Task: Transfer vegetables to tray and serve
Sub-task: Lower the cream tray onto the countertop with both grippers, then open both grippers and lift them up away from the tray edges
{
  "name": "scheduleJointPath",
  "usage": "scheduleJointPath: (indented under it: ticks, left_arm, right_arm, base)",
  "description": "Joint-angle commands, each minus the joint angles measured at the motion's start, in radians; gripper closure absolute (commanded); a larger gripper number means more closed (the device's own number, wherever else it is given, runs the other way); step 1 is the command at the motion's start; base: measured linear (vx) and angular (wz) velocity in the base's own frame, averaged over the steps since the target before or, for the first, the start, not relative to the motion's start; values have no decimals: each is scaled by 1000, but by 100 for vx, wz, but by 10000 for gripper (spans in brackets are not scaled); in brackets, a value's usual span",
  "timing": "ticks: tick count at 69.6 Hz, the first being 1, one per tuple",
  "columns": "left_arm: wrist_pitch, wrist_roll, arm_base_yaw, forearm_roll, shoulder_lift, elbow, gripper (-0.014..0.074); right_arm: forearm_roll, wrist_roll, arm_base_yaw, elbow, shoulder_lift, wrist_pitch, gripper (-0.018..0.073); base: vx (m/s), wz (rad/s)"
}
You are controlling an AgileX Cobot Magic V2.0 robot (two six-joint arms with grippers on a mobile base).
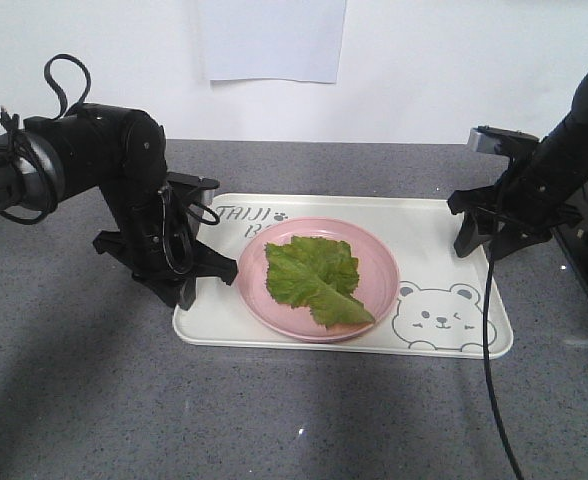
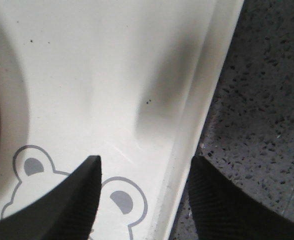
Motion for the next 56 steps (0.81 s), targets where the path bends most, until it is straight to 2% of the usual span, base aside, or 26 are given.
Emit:
scheduleJointPath:
  ticks: [1, 20, 33, 46, 56]
  left_arm:
    - [11, 11, -8, -3, -84, -30, 428]
    - [25, 11, -8, -4, -89, -30, 286]
    - [33, 11, -8, -4, -89, -30, 279]
    - [29, 11, -8, -15, -104, -30, 279]
    - [-17, 11, -8, -13, -166, -30, 311]
  right_arm:
    - [24, 3, 0, -30, -71, 7, 165]
    - [31, 5, 0, -30, -98, -5, 166]
    - [92, -31, 0, -30, -164, -76, 207]
    - [204, -126, 0, -30, -250, -149, 368]
    - [271, -195, 0, -30, -329, -191, 556]
  base:
    - [0, 0]
    - [0, 0]
    - [0, 0]
    - [0, 0]
    - [0, 0]
